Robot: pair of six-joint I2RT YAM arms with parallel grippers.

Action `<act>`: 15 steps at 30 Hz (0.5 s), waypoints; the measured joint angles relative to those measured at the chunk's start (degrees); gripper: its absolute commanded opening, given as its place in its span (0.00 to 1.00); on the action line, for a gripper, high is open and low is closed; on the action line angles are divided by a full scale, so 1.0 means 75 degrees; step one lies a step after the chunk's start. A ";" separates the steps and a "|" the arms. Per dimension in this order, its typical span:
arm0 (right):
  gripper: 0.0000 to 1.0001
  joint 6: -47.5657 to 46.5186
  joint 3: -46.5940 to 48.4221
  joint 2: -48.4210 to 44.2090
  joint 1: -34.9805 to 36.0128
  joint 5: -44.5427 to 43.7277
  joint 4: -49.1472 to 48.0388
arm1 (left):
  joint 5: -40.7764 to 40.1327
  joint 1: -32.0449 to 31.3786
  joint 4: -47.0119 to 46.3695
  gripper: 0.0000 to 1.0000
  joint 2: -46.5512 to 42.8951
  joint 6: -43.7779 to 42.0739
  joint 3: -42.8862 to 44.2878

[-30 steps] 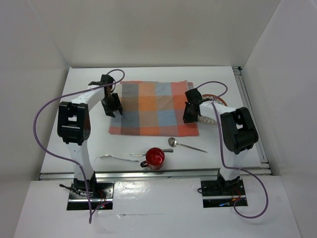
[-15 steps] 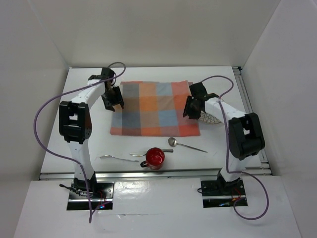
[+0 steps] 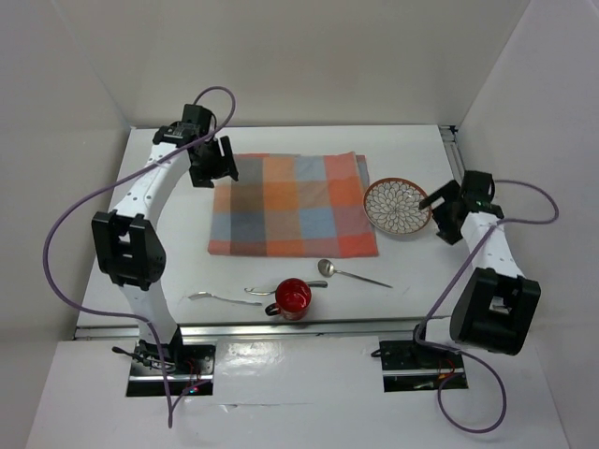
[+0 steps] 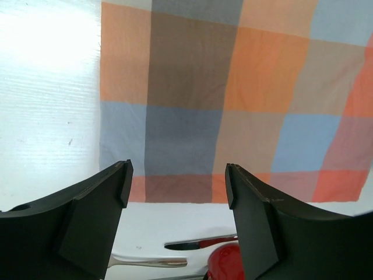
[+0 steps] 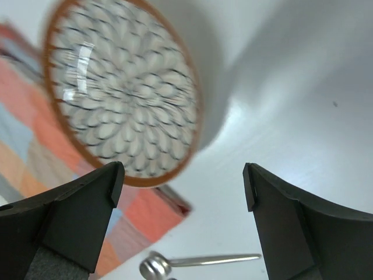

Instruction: Set the dinner table for one person

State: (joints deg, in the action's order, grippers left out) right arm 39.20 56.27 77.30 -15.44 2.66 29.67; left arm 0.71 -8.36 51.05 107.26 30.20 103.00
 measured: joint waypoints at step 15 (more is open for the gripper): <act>0.59 0.0586 -0.1609 0.1763 -0.0734 0.2567 -0.2282 | -0.0003 -0.0154 -0.0015 0.82 -0.0475 -0.0064 -0.0819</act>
State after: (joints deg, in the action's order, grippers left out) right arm 43.59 44.21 90.52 -20.95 21.91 12.56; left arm 0.69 -9.52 50.94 103.70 29.71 96.86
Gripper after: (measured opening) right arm 0.665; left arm 0.819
